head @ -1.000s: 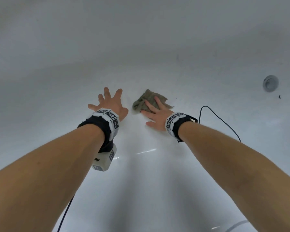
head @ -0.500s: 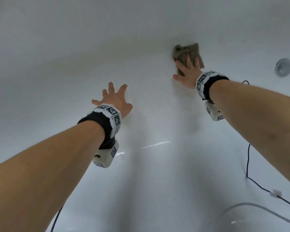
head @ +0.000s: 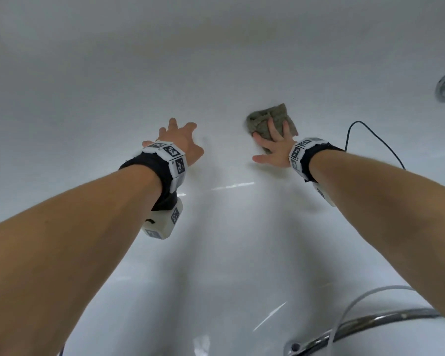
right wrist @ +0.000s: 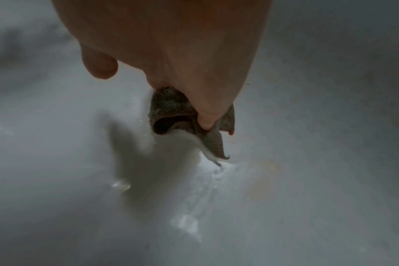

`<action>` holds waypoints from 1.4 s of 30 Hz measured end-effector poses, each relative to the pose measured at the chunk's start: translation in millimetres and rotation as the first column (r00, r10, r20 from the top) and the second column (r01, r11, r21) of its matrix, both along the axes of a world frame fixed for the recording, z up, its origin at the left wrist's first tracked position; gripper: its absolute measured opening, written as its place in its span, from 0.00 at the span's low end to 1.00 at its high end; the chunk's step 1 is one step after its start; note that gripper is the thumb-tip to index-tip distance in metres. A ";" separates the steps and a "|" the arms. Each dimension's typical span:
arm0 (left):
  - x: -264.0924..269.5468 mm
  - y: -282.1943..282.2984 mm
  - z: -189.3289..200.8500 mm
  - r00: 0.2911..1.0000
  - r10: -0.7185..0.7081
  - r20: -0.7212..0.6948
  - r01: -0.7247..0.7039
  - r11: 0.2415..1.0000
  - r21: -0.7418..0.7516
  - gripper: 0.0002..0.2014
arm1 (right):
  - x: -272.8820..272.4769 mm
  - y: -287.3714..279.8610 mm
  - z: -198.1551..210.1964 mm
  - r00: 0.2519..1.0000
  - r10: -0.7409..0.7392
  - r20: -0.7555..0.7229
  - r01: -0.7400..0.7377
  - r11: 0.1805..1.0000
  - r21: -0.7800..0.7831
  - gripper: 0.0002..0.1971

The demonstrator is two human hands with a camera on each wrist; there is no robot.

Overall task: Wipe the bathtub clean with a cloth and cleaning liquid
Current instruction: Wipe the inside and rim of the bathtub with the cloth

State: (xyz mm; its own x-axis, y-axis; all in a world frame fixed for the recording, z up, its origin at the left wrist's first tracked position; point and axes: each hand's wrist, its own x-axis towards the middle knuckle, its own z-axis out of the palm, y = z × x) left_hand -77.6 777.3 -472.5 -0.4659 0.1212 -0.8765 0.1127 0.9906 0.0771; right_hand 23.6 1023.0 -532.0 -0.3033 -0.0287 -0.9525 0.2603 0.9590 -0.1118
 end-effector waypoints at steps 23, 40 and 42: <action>5.4 -134.2 27.1 0.988 0.154 -0.022 -0.155 0.987 -0.048 0.31 | 7.8 -207.9 12.5 0.842 0.539 -0.030 -0.533 0.821 -0.205 0.27; 66.3 -25.5 67.2 0.987 0.158 -0.003 -0.158 0.987 -0.013 0.32 | 39.3 -23.0 20.0 0.917 0.390 0.085 -0.395 0.916 0.066 0.40; 68.9 -19.9 73.5 0.987 0.162 -0.009 -0.162 0.987 0.000 0.31 | 46.6 -22.1 41.4 0.911 0.398 0.108 -0.409 0.908 0.098 0.34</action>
State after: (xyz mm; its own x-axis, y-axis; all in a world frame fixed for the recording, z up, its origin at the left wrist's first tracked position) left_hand -8.7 757.3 -399.0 -0.4873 0.0432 -0.8722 -0.0484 0.9959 0.0763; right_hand 70.2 1000.9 -490.6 -0.2081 -0.0200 -0.9779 -0.1481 0.9889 0.0113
